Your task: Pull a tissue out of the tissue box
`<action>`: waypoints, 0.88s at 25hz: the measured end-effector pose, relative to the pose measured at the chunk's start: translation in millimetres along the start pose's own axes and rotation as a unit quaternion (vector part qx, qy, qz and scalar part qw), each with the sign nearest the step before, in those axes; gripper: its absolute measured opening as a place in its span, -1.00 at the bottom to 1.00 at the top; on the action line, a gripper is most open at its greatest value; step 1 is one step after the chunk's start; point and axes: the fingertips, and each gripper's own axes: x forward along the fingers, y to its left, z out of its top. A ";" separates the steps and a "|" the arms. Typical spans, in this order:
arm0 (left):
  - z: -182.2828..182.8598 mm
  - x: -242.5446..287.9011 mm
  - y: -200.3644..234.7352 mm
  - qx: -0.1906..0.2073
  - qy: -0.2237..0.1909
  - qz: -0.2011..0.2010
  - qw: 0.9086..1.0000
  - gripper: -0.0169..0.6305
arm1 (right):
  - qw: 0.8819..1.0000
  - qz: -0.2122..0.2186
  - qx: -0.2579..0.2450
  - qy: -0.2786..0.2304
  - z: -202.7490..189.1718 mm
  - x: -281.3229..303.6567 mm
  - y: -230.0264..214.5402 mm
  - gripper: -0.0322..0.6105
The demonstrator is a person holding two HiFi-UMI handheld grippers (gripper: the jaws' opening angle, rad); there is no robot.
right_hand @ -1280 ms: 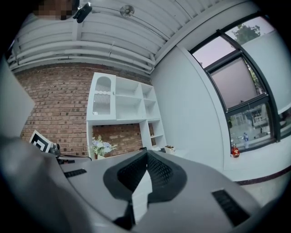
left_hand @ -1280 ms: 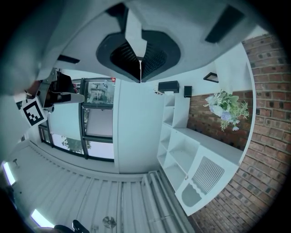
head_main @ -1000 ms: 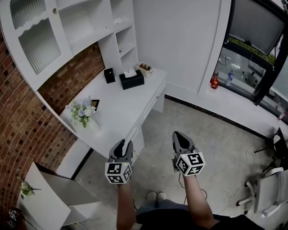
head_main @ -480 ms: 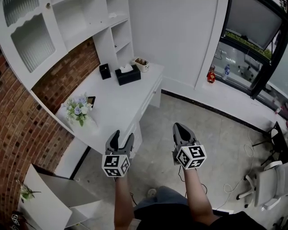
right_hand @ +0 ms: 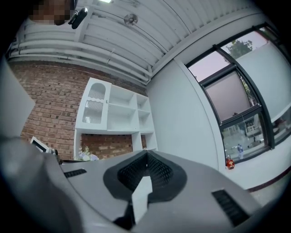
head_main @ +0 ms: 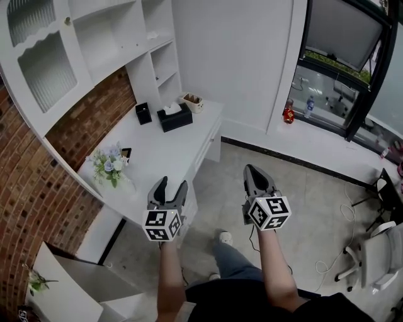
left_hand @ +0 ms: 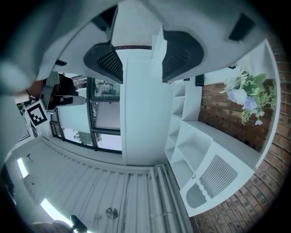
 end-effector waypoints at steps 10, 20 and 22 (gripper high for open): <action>15.3 66.0 38.5 0.016 -0.014 0.012 1.000 -0.20 | 1.000 0.008 -0.005 -0.024 10.4 76.3 -26.9 -0.90; -10.0 204.1 121.2 -0.004 0.001 0.062 0.998 -0.20 | 0.999 0.045 -0.001 0.001 -29.7 243.1 -91.0 -0.91; -15.9 233.4 142.9 -0.015 0.010 0.085 0.996 -0.20 | 0.998 0.065 0.001 0.019 -38.5 288.2 -101.4 -0.91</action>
